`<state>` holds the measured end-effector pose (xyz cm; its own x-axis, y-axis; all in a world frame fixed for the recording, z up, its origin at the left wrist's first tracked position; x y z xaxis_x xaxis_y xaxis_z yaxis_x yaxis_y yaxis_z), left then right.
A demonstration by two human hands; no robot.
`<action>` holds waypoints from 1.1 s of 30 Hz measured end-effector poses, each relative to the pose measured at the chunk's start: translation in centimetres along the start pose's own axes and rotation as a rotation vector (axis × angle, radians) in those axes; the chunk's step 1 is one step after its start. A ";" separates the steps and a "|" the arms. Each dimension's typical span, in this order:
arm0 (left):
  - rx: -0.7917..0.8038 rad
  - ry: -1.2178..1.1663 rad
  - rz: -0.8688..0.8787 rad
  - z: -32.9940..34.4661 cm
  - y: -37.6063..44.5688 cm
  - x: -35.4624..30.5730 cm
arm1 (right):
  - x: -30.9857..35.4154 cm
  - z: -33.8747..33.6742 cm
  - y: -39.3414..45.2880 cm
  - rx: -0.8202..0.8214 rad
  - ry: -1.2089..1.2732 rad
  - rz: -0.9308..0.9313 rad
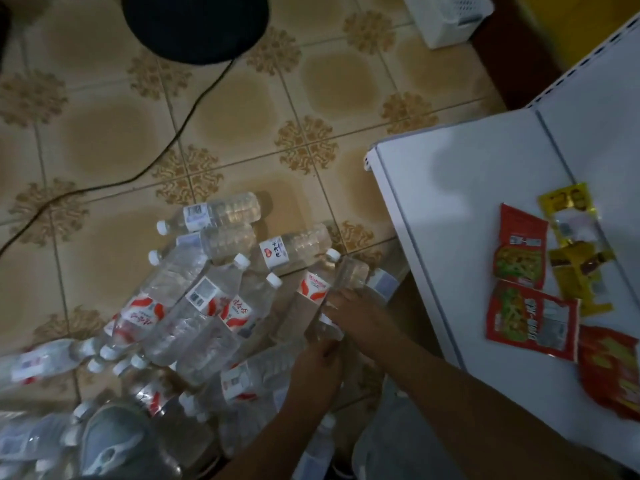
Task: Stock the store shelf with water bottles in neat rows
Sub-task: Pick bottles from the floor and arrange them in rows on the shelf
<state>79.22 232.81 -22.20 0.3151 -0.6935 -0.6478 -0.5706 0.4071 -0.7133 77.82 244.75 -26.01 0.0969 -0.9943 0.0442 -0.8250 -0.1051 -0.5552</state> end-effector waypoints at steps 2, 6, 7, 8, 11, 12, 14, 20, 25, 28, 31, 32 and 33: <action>0.003 0.038 -0.014 -0.2 0.6 0.7 | 0.0 0.8 1.2 0.010 -0.115 -0.074; 0.044 0.034 -0.035 -0.8 1.6 1.6 | -0.8 2.6 2.6 -0.023 -0.165 -0.182; 0.049 0.023 -0.038 -1.0 1.9 1.7 | -1.0 3.2 2.7 -0.034 -0.161 -0.187; 0.043 0.025 -0.028 -1.2 2.0 1.4 | -1.2 3.7 2.7 -0.024 -0.160 -0.183; 0.025 0.015 -0.009 -1.9 2.2 0.9 | -1.3 4.1 3.1 -0.036 -0.161 -0.170; 0.026 0.019 -0.006 -2.3 1.9 0.5 | -1.2 3.7 3.2 -0.057 -0.147 -0.183; 0.002 0.017 0.012 -3.1 1.6 0.3 | -1.1 2.9 3.1 -0.117 -0.099 -0.188; -0.155 0.039 0.079 -8.6 -0.5 -2.8 | -4.6 -3.3 -0.4 -0.230 0.516 0.168; -0.147 -0.009 0.231 -10.2 -4.3 -10.0 | -4.9 -13.3 -8.9 -0.621 1.020 0.566; -0.085 0.009 0.369 -9.4 -8.4 -15.5 | -4.1 -18.5 -14.2 -0.732 1.110 0.719; -0.068 -0.049 0.550 -9.1 -13.6 -20.6 | -3.2 -24.4 -20.1 -0.857 1.081 0.837; -0.075 -0.071 0.611 -9.2 -15.8 -22.4 | -2.9 -26.4 -22.3 -0.900 1.076 0.859; -0.087 -0.083 0.660 -9.4 -18.2 -24.0 | -2.6 -28.4 -24.3 -0.943 1.069 0.864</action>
<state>74.92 236.50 8.84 -0.0658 -0.2657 -0.9618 -0.7215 0.6785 -0.1381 81.86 249.42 10.96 -0.6071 -0.2824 0.7427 -0.4919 0.8676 -0.0722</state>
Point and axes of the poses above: each hand's wrist, its own y-axis towards the middle knuckle, its own z-axis out of the palm, x = y × z, the point moved 5 cm from there along y, towards the middle knuckle, and after that the axes turned 1 degree about z, right-handed, at the moved point
